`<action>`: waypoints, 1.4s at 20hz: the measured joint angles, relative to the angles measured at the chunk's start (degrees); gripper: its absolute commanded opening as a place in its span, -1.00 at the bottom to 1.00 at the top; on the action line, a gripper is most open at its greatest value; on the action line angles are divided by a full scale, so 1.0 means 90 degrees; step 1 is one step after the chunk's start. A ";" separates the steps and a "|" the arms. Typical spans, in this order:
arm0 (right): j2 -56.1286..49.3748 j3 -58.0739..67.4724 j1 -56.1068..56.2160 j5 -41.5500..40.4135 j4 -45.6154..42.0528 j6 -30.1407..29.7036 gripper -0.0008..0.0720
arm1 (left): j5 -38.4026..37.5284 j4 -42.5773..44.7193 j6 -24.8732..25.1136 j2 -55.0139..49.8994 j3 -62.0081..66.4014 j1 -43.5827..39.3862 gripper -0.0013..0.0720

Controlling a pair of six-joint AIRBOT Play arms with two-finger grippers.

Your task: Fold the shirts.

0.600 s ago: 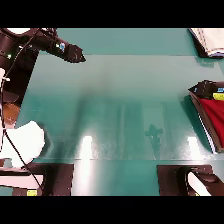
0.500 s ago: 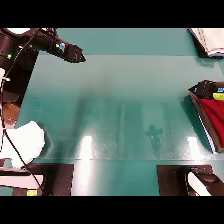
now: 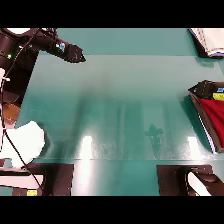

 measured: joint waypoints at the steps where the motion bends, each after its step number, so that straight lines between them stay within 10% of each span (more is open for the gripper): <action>1: 0.0000 0.0000 0.0000 0.0029 0.0005 0.0000 -0.94 | 0.0022 -0.0005 -0.0002 0.0000 0.0000 0.0000 -0.89; 9: 0.0000 0.0000 0.0000 0.0129 0.0012 0.0000 -0.94 | -0.0180 0.0491 -0.0612 0.0376 -0.0153 0.0559 -0.89; 17: 0.0000 0.0000 0.0000 0.0046 0.0012 0.0000 -0.95 | -0.0568 0.2108 -0.1464 0.3247 -0.3138 0.2756 -0.89; 18: 0.0000 0.0000 0.0000 0.0044 0.0012 0.0000 -0.94 | -0.0648 0.2341 -0.1530 0.3594 -0.3631 0.2980 -0.46; 19: 0.0000 0.0000 0.0000 0.0039 0.0012 0.0000 -0.94 | -0.0741 0.2545 -0.1574 0.3861 -0.4063 0.3143 0.62; 20: 0.0000 0.0000 0.0000 0.0034 0.0012 0.0000 -0.94 | -0.0843 0.2761 -0.1622 0.4090 -0.4505 0.3271 0.95; 28: 0.0000 0.0000 0.0000 -0.0027 0.0002 -0.0005 -0.94 | -0.0884 0.3912 -0.1991 0.4605 -0.7249 0.3580 0.99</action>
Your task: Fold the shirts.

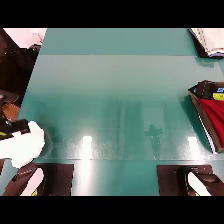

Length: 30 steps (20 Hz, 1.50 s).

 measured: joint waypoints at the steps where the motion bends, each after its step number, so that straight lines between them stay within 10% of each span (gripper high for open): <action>1: 0.0000 0.0000 0.0000 -0.0005 0.0000 0.0002 -0.94 | 0.0090 0.0138 -0.0075 0.0015 -0.0282 0.0007 0.92; 4: 0.0000 0.0000 0.0000 -0.0022 -0.0002 0.0000 -0.94 | 0.0345 0.0396 -0.0250 0.0036 -0.0794 0.0017 -0.88; 13: -0.0124 0.0396 0.0000 -0.0134 0.0002 -0.0002 -0.95 | 0.0418 -0.0386 -0.0007 0.0036 0.1644 -0.0534 -0.90; 26: -0.1715 0.3786 0.0330 0.0685 0.0017 -0.0002 -0.95 | 0.0124 -0.3130 0.1780 -0.2671 0.6832 -0.4886 -0.89; 27: -0.1780 0.3922 0.0413 0.0731 0.0017 -0.0002 -0.95 | 0.0126 -0.3303 0.1877 -0.3075 0.6892 -0.5061 -0.88; 29: -0.1875 0.4104 0.0593 0.0806 0.0010 -0.0002 -0.95 | 0.0221 -0.3682 0.2008 -0.3825 0.6965 -0.5255 0.73; 30: -0.1902 0.4158 0.0663 0.0840 -0.0002 -0.0002 -0.95 | 0.0291 -0.3810 0.2035 -0.4114 0.6987 -0.5270 0.98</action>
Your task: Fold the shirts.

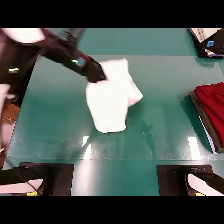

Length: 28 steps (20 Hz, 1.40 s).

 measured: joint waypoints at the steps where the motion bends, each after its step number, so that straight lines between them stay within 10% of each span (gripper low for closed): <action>1: -0.0015 0.0039 0.0049 0.0024 -0.0012 0.0000 -0.95 | 0.0002 -0.0063 -0.0005 -0.0233 0.0017 0.0036 0.97; 10: -0.0068 0.0131 0.0121 0.0284 -0.0051 0.0000 -0.95 | -0.0403 -0.0386 -0.0158 0.0226 -0.1671 0.1192 0.97; 20: -0.0080 0.0134 0.0129 0.0282 -0.0053 0.0000 -0.95 | 0.2470 -0.1377 0.1093 0.0784 -0.5365 -0.0109 0.97; 21: -0.0083 0.0131 0.0129 0.0284 -0.0053 0.0002 -0.95 | 0.2669 -0.1389 0.1103 0.0729 -0.5447 -0.0199 0.76; 23: -0.0080 0.0134 0.0129 0.0284 -0.0051 0.0002 -0.94 | 0.2953 -0.1428 0.1093 0.0658 -0.5537 -0.0289 -0.87; 28: -0.0095 0.0134 0.0187 0.0294 -0.0024 0.0005 -0.94 | 0.2358 -0.0775 0.0874 0.0814 -0.5197 -0.0155 -0.90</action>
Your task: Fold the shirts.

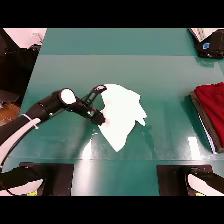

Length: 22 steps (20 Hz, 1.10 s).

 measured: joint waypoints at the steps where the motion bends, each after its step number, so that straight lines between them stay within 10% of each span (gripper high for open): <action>1: -0.0032 0.0000 0.0051 0.0029 0.0012 0.0000 -0.93 | -0.0316 0.0323 -0.0080 0.0180 0.0189 0.0163 -0.90; 5: -0.0517 0.0000 0.0418 0.0267 0.0034 0.0002 0.31 | -0.1282 0.1562 -0.0223 0.1105 0.0986 0.1049 -0.90; 22: -0.5258 -0.0005 0.3026 -0.1413 0.2803 -0.0469 0.30 | -0.1889 0.2373 -0.0304 0.2052 0.1503 0.2030 -0.90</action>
